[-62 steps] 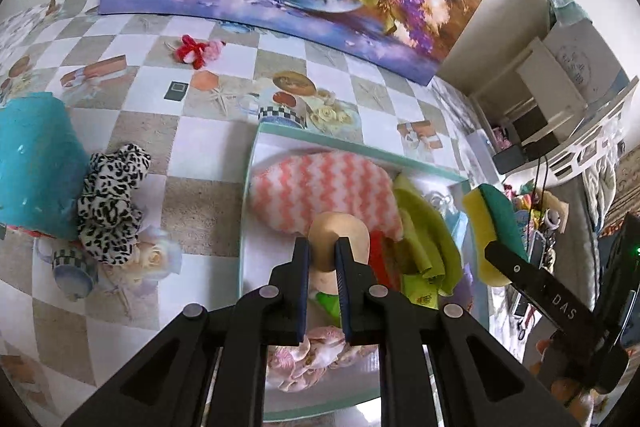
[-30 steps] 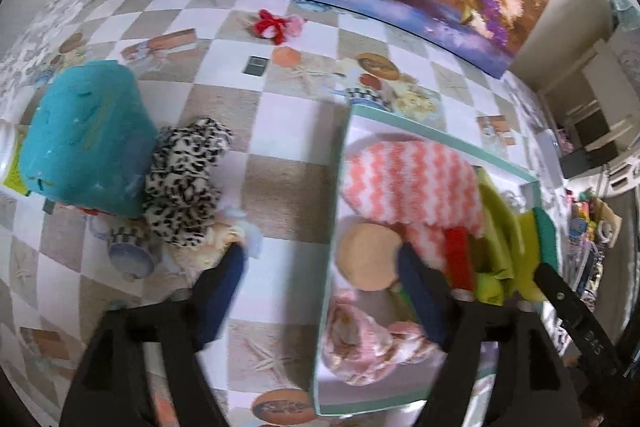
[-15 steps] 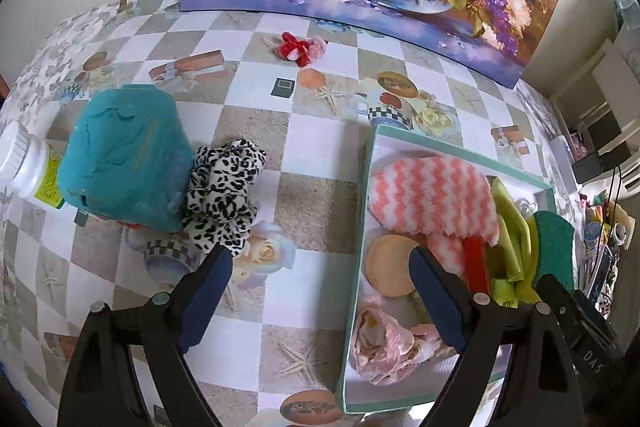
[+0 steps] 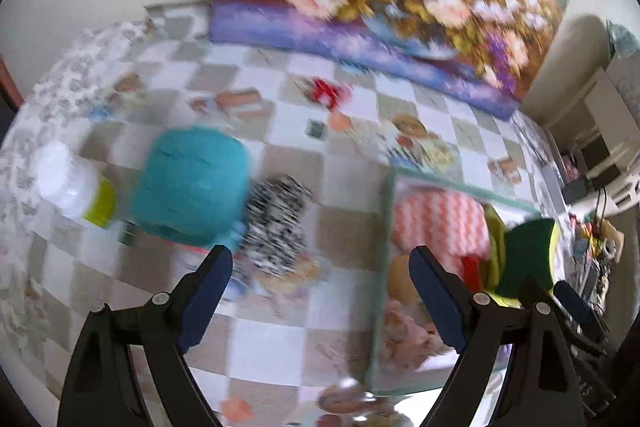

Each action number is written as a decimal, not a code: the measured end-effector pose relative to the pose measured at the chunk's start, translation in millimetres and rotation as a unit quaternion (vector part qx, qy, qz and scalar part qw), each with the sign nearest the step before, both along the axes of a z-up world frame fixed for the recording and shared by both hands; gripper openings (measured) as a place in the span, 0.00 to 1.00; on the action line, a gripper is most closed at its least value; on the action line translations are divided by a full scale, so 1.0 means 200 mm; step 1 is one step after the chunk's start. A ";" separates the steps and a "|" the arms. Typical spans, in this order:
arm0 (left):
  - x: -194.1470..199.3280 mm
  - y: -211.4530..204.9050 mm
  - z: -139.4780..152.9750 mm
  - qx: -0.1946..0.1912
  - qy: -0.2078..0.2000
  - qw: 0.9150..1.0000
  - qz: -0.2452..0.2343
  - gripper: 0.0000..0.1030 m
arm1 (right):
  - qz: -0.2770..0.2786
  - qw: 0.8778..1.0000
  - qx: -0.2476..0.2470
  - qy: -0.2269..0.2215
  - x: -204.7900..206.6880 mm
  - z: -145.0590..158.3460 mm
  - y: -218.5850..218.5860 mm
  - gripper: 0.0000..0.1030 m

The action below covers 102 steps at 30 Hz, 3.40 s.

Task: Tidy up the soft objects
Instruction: 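Move the right tool to the leopard-print scrunchie and close on it, then lift the scrunchie with the right tool while the left tool grasps the red bow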

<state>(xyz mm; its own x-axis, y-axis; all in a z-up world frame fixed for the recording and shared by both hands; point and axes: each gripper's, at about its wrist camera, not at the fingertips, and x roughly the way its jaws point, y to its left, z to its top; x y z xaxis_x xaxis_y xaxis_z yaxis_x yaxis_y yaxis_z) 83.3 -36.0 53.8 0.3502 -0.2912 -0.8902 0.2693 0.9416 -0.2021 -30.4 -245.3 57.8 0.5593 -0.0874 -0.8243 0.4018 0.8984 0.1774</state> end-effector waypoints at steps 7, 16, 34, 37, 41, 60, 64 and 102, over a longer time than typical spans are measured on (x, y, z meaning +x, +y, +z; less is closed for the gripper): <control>0.09 0.27 -0.02 0.000 0.010 0.998 0.056 0.88 | 0.056 0.998 0.008 0.012 0.12 -0.04 0.21 1.00; 0.06 0.41 -0.09 0.017 0.025 0.998 0.061 0.88 | 0.116 0.993 0.019 0.026 0.28 -0.11 0.46 1.00; 0.14 0.65 -0.31 -0.014 0.093 0.983 0.158 0.88 | 0.177 0.981 0.003 0.080 0.50 -0.32 0.70 0.86; 0.16 0.68 -0.39 -0.015 0.113 0.976 0.184 0.88 | 0.186 0.979 0.004 0.084 0.53 -0.34 0.73 0.84; 0.17 0.70 -0.47 -0.021 0.139 0.970 0.198 0.88 | 0.199 0.976 0.005 0.092 0.58 -0.38 0.78 0.79; 0.22 0.70 -0.55 -0.047 0.165 0.961 0.218 0.88 | 0.194 0.974 0.017 0.115 0.67 -0.55 0.84 0.31; 0.22 0.70 -0.55 -0.044 0.164 0.960 0.222 0.88 | 0.184 0.977 0.020 0.110 0.65 -0.55 0.83 0.24; 0.07 0.64 -0.16 -0.002 0.060 0.973 0.221 0.87 | 0.099 0.995 0.021 0.018 0.36 0.02 0.37 0.20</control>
<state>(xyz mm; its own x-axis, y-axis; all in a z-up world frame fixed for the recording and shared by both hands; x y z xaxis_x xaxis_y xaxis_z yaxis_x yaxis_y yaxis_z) 97.6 92.5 21.3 0.3347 -0.1396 -0.9319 -0.1871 0.9594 -0.2109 42.0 -171.2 61.3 0.5324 0.0560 -0.8447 0.2245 0.9527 0.2047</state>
